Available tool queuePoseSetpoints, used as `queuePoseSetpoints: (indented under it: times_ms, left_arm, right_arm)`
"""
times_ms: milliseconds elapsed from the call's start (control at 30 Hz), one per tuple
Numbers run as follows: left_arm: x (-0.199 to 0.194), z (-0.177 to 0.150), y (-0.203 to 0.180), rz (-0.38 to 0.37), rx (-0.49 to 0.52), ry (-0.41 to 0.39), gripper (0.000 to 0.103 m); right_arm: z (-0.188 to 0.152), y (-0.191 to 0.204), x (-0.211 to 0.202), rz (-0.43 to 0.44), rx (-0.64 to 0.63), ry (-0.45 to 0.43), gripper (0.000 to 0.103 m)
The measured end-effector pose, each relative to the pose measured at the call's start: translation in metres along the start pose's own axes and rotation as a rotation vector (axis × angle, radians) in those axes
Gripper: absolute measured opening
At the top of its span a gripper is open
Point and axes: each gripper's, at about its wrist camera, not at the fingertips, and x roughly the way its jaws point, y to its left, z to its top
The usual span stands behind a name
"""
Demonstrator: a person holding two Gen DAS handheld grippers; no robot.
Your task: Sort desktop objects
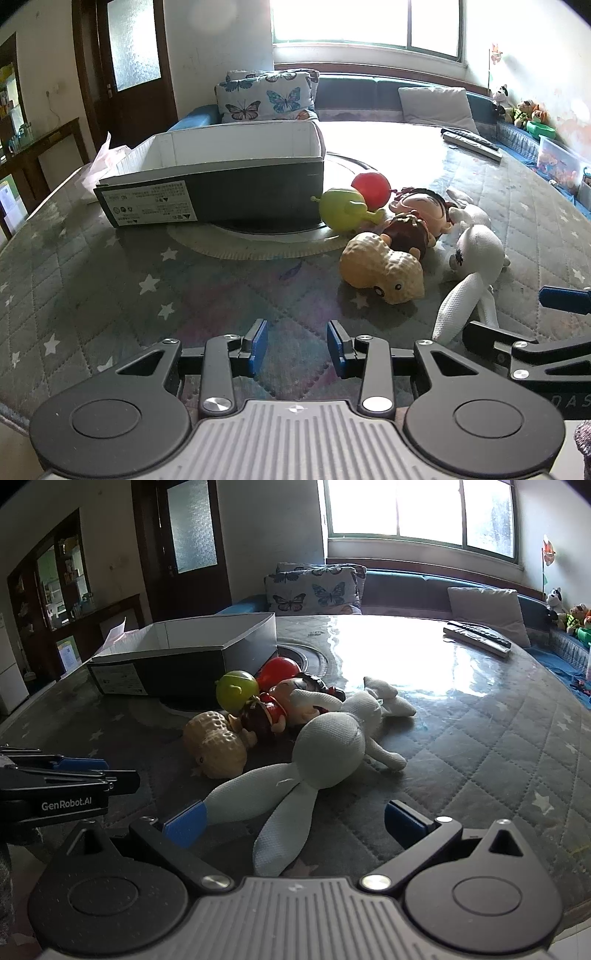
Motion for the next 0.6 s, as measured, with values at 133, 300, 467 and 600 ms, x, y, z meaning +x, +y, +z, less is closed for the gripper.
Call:
queuePoseSetpoints:
  times_ms: [133,300,467,600]
  left_arm:
    - [0.0027,0.0007,0.0006,-0.004,-0.002,0.006,0.039]
    - [0.0055,0.0018,-0.0003,-0.01,0.0,0.01,0.039]
    - [0.008,0.0028,-0.0017,-0.014,0.003,0.014,0.039]
    - [0.0101,0.0032,-0.0029,-0.02,0.005,0.017,0.039]
  right_arm:
    - [0.0002,0.0023,0.0004,-0.004,-0.001,0.003,0.103]
    - [0.0005,0.0056,-0.0005,-0.009,-0.001,0.003,0.103]
    - [0.0029,0.0082,0.0005,-0.01,-0.002,0.008,0.103]
    - [0.0037,0.0099,0.0019,-0.011,-0.005,0.011,0.103]
